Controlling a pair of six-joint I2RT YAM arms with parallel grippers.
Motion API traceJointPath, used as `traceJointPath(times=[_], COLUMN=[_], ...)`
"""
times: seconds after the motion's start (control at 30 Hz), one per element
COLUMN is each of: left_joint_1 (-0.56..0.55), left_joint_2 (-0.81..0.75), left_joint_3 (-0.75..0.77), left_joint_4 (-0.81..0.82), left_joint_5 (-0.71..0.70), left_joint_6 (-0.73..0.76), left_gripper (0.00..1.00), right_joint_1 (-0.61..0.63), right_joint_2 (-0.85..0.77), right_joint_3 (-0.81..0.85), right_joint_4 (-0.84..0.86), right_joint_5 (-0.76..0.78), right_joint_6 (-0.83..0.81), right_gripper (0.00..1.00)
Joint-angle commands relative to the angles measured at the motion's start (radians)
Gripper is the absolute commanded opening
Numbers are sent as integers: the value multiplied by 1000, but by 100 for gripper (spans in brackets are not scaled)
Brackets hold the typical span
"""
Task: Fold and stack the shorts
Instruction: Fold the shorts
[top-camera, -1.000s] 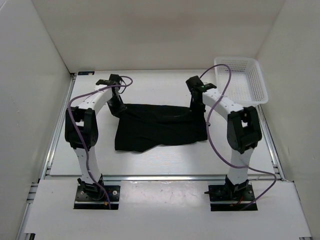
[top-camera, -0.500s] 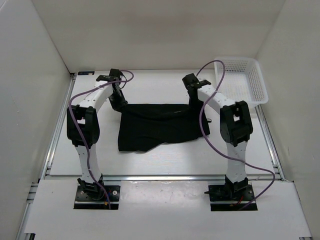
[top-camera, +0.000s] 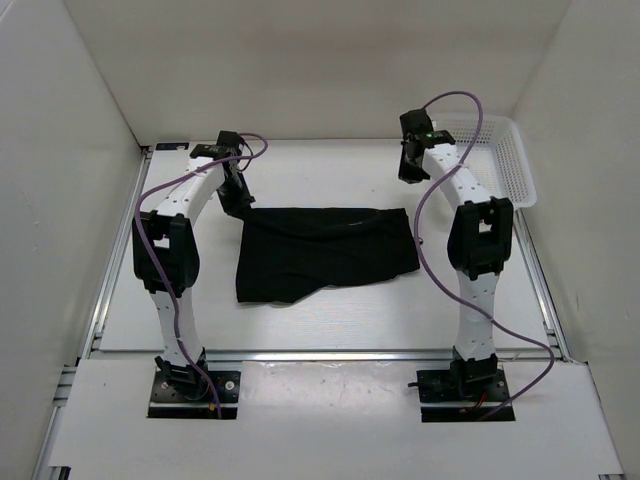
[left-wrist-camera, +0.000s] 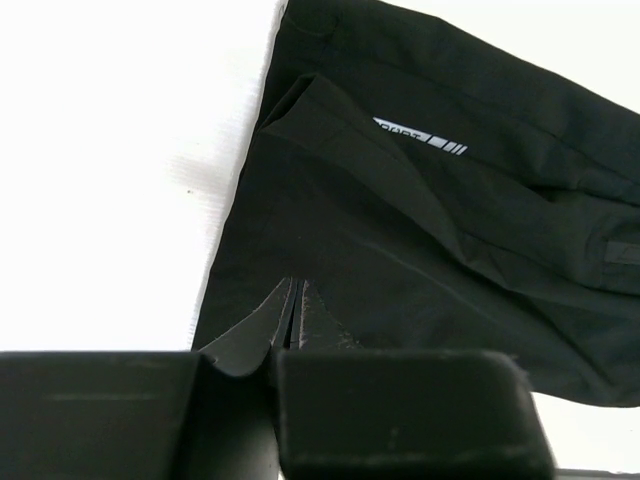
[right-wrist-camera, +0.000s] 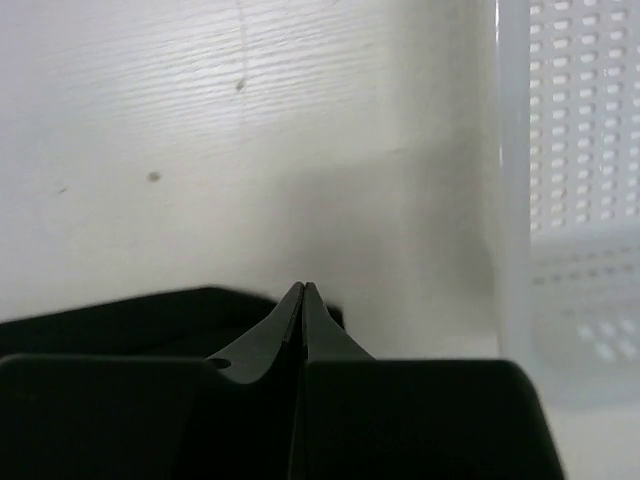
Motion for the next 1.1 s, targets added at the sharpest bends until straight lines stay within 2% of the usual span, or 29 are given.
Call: traceJointPath(times=[0.0,0.3,0.7,0.87,0.97,1.03,1.07], left_joint_1=[-3,-3,-3,-3,-3,-3,-3], left_joint_2=[-56,-15,-27,-51,-74,-108,-119], left_joint_3=[20,40,20,11,2,-21,-30], left_joint_4=[-10,-1,8,8,8,8,8], left_joint_5=[7,16,26,26,26,26,26], left_joint_6=[17,17,17,17,17,17,26], left_gripper=[12,11,11,11,12,16,24], right_joint_1=[-55,-100,-140,-149,-149,-138,-138], right_joint_2=[93,124,96,60,5,-31,-72], right_joint_3=[72,80,40,31,2,-23,-56], right_joint_4=[-16,-25,-43,-34,-7,21,35], right_joint_5=[-125,29,117,39,-64,-104,-168], right_joint_6=[-108,-87,-50,-50,-50,-50,-41], right_gripper=[1,1,1,1,1,3,7])
